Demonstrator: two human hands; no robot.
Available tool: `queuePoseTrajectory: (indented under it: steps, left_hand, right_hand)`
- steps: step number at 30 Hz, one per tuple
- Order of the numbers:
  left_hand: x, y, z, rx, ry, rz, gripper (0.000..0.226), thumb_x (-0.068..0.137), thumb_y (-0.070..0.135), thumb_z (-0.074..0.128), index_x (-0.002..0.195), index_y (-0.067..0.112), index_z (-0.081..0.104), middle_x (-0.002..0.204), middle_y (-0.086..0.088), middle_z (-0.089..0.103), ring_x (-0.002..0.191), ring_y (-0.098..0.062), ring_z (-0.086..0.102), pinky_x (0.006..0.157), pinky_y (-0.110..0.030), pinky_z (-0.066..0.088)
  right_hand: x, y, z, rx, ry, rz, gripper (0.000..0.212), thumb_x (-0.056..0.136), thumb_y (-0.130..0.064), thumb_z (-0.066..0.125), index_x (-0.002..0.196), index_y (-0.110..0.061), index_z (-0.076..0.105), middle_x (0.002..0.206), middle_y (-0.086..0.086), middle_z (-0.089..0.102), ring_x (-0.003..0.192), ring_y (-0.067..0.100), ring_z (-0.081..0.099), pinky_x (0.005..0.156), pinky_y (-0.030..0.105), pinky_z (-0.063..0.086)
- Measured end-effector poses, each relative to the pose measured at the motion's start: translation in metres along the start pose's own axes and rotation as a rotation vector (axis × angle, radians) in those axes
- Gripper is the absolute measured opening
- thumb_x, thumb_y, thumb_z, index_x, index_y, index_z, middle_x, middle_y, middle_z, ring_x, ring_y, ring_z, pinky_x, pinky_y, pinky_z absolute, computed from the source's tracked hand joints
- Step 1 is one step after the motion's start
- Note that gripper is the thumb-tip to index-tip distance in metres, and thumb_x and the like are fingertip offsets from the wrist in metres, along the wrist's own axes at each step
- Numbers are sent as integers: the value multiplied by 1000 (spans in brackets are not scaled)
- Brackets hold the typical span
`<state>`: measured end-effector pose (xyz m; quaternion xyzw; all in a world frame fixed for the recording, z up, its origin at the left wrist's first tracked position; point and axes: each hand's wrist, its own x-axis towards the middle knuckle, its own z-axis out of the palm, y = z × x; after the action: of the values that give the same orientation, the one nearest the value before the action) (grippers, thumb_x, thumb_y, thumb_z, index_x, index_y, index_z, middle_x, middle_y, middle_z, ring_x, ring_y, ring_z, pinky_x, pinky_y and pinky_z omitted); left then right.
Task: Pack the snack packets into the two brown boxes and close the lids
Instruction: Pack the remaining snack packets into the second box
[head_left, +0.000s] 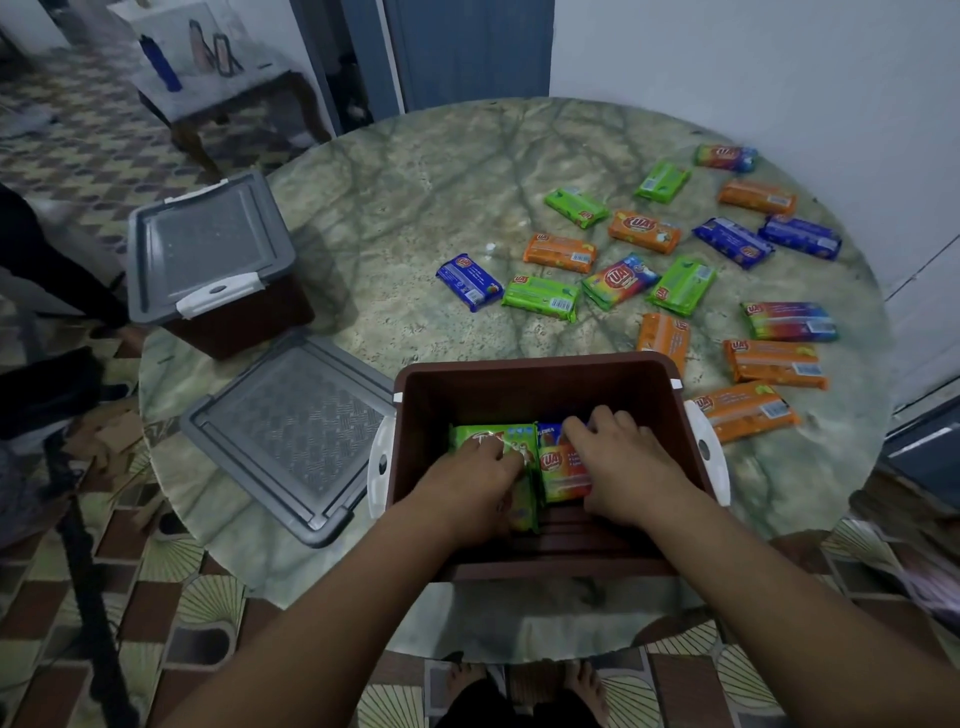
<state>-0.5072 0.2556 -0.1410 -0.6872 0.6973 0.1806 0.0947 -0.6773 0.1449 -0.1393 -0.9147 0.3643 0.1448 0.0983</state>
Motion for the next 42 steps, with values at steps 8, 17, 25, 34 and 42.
queuePoseTrajectory:
  steps: [8,17,25,34,42]
  left_hand:
    - [3,4,0,23,-66,6,71,83,57,70,135,14,47,129,-14,52,112,-34,53,87,-42,49]
    - [-17,10,-28,-559,160,-233,44,90,37,73,104,27,32,93,-1,64,77,-18,62,60,-34,45]
    - [-34,8,-31,-165,-27,-398,54,99,20,59,144,8,31,124,-18,61,108,-34,65,87,-40,52]
    - [-12,-3,-37,68,-78,-53,74,82,44,79,144,24,43,132,-11,47,119,-32,52,92,-43,50]
    - [4,-7,-5,62,12,55,64,85,40,72,140,25,43,134,-10,48,123,-33,49,90,-43,49]
  right_hand:
    - [0,0,-1,-14,-10,-1,81,79,-22,78,144,-25,30,134,9,36,124,32,37,101,45,39]
    - [1,1,-1,-8,-24,-3,88,78,-24,81,148,-24,27,139,9,34,126,32,35,103,45,38]
    - [4,2,-1,10,-26,9,93,76,-27,84,148,-21,26,141,8,36,130,31,36,107,45,38]
    - [3,1,-1,6,-5,11,88,75,-28,84,144,-21,29,139,7,37,128,30,38,105,45,39]
    - [2,0,-1,37,-6,20,87,73,-27,85,139,-23,29,135,6,39,125,28,38,104,43,40]
